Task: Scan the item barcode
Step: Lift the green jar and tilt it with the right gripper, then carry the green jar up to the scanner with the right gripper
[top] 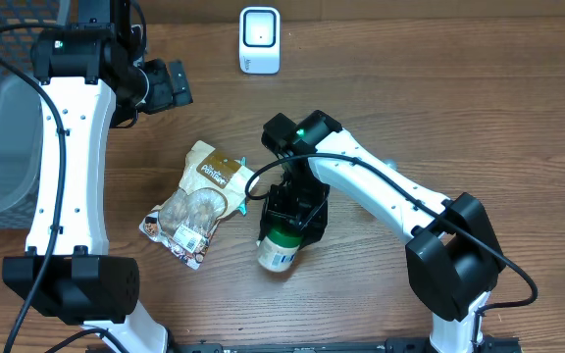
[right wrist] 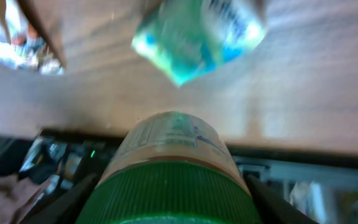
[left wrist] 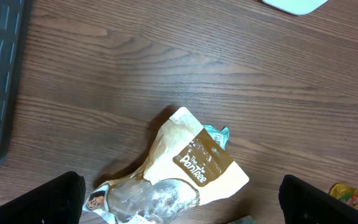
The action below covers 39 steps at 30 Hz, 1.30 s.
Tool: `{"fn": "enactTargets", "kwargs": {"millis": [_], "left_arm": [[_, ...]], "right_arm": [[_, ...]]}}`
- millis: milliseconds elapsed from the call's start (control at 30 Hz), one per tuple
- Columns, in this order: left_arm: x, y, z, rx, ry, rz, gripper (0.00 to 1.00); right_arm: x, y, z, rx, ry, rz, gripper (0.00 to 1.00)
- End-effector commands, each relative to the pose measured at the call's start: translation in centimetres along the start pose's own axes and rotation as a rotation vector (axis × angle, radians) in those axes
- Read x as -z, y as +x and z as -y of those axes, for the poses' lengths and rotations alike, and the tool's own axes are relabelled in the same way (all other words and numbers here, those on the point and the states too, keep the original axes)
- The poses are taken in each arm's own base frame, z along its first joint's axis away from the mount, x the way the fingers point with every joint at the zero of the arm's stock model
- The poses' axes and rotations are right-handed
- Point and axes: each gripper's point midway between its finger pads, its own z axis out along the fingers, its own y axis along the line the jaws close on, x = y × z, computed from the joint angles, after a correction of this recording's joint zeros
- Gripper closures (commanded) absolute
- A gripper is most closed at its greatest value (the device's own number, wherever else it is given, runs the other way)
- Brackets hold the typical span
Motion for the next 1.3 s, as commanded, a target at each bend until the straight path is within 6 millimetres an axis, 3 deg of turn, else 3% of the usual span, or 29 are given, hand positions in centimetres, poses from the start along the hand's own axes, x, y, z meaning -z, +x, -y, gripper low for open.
{"fn": "enactTargets", "kwargs": {"millis": [0, 200, 400, 833, 867, 933, 1267], "left_arm": [[0.1, 0.0, 0.1, 0.007, 0.007, 0.001, 0.0], [0.1, 0.0, 0.1, 0.007, 0.007, 0.001, 0.0], [0.1, 0.0, 0.1, 0.006, 0.007, 0.001, 0.0], [0.1, 0.0, 0.1, 0.006, 0.006, 0.001, 0.0], [0.1, 0.0, 0.1, 0.006, 0.007, 0.001, 0.0], [0.1, 0.0, 0.1, 0.007, 0.006, 0.001, 0.0], [0.1, 0.0, 0.1, 0.006, 0.006, 0.001, 0.0]], "right_arm": [[1.9, 3.2, -2.5, 0.028, -0.146, -0.101, 0.4], [2.4, 5.7, -3.0, -0.016, -0.197, -0.231, 0.4], [2.8, 6.9, -3.4, -0.038, -0.228, -0.297, 0.41], [3.1, 7.4, -3.5, -0.055, -0.238, -0.328, 0.42], [3.0, 7.4, -3.5, -0.055, -0.237, -0.328, 0.44], [3.1, 7.5, -3.5, -0.057, -0.236, -0.329, 0.58], [2.9, 6.5, -4.0, -0.012, -0.256, -0.283, 0.57]]}}
